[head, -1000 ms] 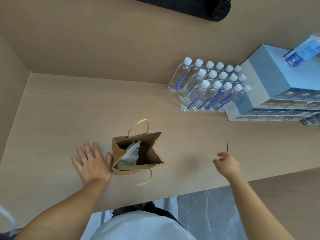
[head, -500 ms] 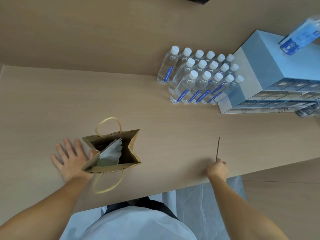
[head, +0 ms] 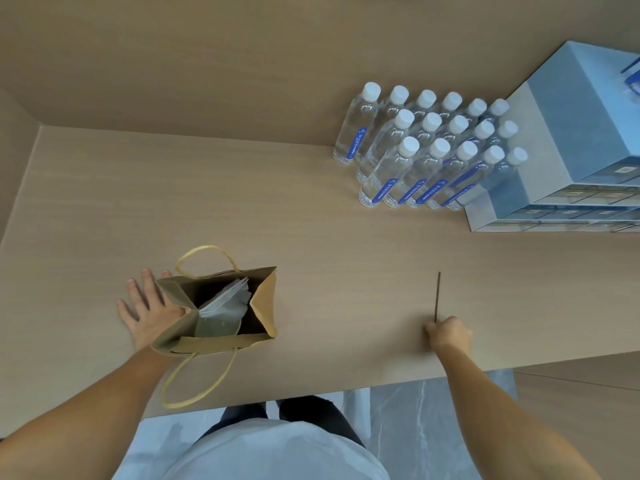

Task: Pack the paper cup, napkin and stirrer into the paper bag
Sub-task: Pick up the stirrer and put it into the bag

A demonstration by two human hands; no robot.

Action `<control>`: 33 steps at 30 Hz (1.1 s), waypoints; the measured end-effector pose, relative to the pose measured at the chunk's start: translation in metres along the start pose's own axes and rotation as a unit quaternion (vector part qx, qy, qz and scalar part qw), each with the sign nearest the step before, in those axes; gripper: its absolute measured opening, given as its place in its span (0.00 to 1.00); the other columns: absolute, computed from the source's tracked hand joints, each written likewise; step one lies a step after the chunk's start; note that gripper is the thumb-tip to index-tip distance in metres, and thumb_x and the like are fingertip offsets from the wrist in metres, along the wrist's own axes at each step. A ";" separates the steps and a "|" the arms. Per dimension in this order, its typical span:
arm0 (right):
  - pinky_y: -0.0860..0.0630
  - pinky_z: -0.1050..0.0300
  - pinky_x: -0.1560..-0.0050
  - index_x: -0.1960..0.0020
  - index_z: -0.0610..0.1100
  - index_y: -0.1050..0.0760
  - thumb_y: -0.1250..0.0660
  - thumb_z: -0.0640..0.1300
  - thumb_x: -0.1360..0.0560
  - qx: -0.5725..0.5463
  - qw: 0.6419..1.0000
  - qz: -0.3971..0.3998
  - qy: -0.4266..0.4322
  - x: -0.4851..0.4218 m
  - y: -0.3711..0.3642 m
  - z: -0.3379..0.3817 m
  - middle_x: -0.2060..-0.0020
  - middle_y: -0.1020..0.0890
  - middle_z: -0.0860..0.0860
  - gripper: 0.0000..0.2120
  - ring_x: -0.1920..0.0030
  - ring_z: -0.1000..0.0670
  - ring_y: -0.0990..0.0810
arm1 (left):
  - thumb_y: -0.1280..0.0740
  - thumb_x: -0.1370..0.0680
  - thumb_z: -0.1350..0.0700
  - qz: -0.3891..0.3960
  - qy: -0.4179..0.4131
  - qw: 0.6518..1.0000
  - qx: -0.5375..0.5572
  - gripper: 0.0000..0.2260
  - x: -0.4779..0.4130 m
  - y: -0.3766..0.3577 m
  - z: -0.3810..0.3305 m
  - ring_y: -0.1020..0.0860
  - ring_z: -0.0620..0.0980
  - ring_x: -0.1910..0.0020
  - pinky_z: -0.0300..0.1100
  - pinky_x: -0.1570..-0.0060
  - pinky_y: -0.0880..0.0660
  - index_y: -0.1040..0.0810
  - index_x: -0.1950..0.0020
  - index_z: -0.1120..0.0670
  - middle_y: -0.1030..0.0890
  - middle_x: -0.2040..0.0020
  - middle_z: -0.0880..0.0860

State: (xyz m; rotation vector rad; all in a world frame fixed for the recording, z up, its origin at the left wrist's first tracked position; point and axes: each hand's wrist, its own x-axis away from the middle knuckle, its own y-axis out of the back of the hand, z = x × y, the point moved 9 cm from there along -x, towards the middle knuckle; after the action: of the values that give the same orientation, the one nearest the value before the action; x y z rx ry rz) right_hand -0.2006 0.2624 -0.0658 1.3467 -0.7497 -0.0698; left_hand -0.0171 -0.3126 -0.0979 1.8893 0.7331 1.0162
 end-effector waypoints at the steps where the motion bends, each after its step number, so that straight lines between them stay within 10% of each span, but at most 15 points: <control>1: 0.28 0.54 0.59 0.54 0.35 0.22 0.35 0.43 0.25 0.030 0.999 0.025 0.021 0.002 -0.003 0.008 0.51 0.17 0.34 0.10 0.55 0.38 0.21 | 0.38 0.21 0.58 0.005 0.014 1.000 -0.013 0.33 -0.001 0.000 0.003 0.56 0.63 0.21 0.57 0.23 0.60 0.53 0.22 0.59 0.53 0.20 0.62; 7: 0.28 0.56 0.59 0.51 0.35 0.21 0.37 0.41 0.28 0.092 0.989 0.055 0.105 0.042 -0.023 0.051 0.51 0.17 0.36 0.12 0.52 0.37 0.18 | 0.42 0.20 0.55 -0.008 -0.017 0.999 -0.043 0.29 0.001 0.001 -0.003 0.54 0.62 0.21 0.59 0.23 0.60 0.47 0.22 0.60 0.48 0.20 0.60; 18: 0.24 0.53 0.68 0.60 0.43 0.25 0.37 0.31 0.27 -0.293 0.876 0.224 0.310 0.217 0.019 0.159 0.74 0.21 0.49 0.09 0.73 0.47 0.24 | 0.59 0.23 0.39 0.071 -0.077 0.966 -0.237 0.32 -0.008 -0.020 0.010 0.78 0.57 0.28 0.55 0.38 0.85 0.49 0.21 0.52 0.62 0.19 0.54; 21: 0.24 0.62 0.70 0.60 0.45 0.20 0.31 0.32 0.26 -0.378 0.836 0.194 0.349 0.259 0.081 0.164 0.71 0.17 0.48 0.10 0.73 0.52 0.23 | 0.72 0.28 0.37 0.061 -0.088 0.972 -0.208 0.38 -0.005 -0.015 0.004 0.67 0.58 0.22 0.53 0.38 0.84 0.55 0.21 0.52 0.62 0.19 0.53; 26: 0.22 0.63 0.67 0.57 0.45 0.16 0.26 0.39 0.29 -0.453 0.736 0.077 0.497 0.341 0.193 0.190 0.68 0.15 0.50 0.02 0.71 0.52 0.20 | 0.62 0.22 0.37 0.073 -0.097 0.973 -0.194 0.32 0.002 -0.009 -0.001 0.68 0.59 0.23 0.52 0.41 0.87 0.61 0.22 0.50 0.64 0.20 0.54; 33: 0.25 0.61 0.63 0.56 0.43 0.17 0.33 0.43 0.22 -0.237 0.675 -0.069 0.695 0.430 0.220 0.241 0.66 0.17 0.52 0.08 0.65 0.53 0.20 | 0.62 0.22 0.35 0.075 -0.115 0.973 -0.183 0.33 0.006 -0.001 -0.005 0.71 0.58 0.24 0.51 0.43 0.88 0.66 0.23 0.49 0.68 0.21 0.54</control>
State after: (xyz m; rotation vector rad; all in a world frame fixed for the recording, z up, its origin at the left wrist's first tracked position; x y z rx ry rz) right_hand -0.0774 -0.0831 0.3305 0.6000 0.6698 0.5704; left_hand -0.0190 -0.3056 -0.0951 1.7167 0.2495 0.9299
